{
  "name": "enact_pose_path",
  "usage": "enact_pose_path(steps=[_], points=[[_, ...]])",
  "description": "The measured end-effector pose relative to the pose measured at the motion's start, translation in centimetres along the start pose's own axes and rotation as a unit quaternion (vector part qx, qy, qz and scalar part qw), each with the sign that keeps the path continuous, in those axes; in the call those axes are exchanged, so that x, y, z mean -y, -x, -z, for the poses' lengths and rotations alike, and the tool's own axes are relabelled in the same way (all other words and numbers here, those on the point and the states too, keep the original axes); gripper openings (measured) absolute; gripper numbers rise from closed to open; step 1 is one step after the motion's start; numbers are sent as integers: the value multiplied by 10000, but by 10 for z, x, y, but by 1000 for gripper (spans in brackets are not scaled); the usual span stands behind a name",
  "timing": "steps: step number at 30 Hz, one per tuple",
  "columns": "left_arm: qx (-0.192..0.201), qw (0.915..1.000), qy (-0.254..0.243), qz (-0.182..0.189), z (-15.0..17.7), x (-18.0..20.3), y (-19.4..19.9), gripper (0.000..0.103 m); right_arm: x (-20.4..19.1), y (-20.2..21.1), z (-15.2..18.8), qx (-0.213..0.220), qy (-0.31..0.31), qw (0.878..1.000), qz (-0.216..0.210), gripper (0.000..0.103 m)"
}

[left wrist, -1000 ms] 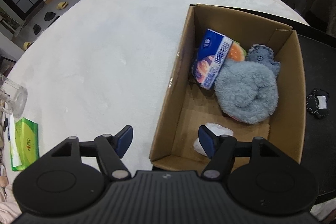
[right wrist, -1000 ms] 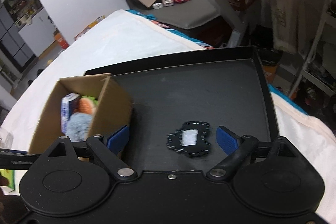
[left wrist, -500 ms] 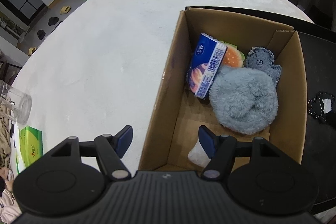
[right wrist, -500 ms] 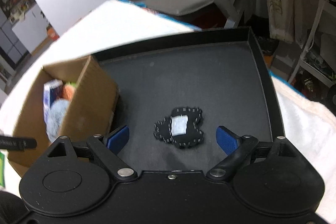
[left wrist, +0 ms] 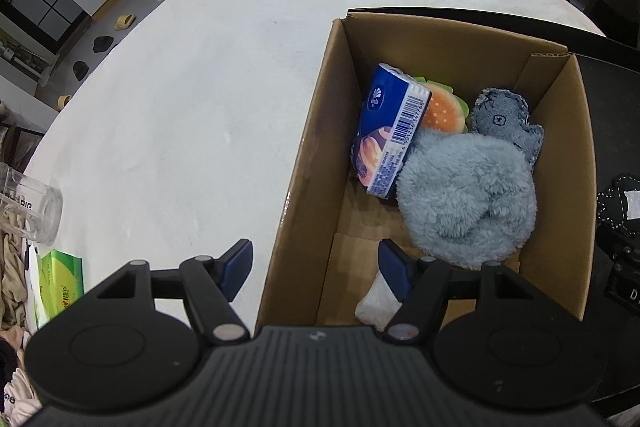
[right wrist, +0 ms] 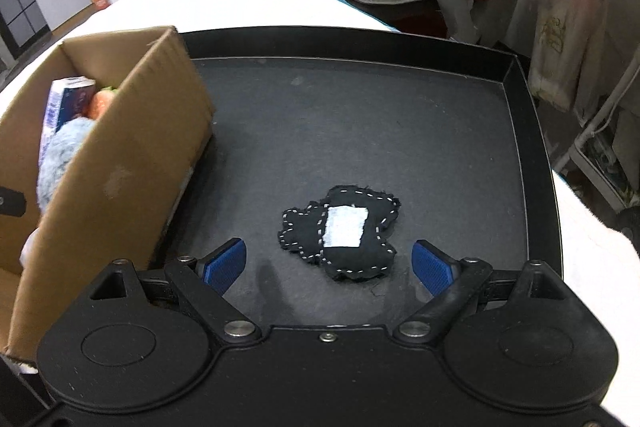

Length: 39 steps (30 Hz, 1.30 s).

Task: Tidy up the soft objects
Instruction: 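Close the right gripper on the black stitched cloth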

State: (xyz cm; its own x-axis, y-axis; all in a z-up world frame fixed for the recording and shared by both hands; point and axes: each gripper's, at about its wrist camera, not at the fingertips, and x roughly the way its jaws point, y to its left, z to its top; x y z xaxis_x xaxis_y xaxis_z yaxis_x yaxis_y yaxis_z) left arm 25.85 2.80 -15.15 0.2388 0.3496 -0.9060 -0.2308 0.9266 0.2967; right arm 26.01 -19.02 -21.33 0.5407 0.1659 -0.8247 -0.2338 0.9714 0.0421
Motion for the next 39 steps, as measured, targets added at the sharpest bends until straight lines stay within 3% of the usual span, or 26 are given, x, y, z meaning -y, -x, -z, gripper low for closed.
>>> enact_pose_path(steps=[5,8,10,14,15,26,39], points=[[26,10000,-78,16,-2,4,3,68,9,-4,0,-63,-153,9998,102,85],[52,9999,-93,62,-1,4,6,68,13,-8,1,-186,-235,9995,93,69],[55,9999,-94,82,1,4,8,68,12,-5,2,-120,-118,9998,146,49],[64,9998,-124,122,5,3,11,68,13,-1,1,-121,-88,9998,93,35],[69,9998,-134,137,5,2,11,68,14,-1,1,-134,-115,9998,67,26],[156,9993,-62,334,7,-7,20,68,18,15,-5,-102,-84,9999,-86,24],[263,9986,96,456,17,-30,24,68,15,46,-11,293,-124,9994,-146,23]])
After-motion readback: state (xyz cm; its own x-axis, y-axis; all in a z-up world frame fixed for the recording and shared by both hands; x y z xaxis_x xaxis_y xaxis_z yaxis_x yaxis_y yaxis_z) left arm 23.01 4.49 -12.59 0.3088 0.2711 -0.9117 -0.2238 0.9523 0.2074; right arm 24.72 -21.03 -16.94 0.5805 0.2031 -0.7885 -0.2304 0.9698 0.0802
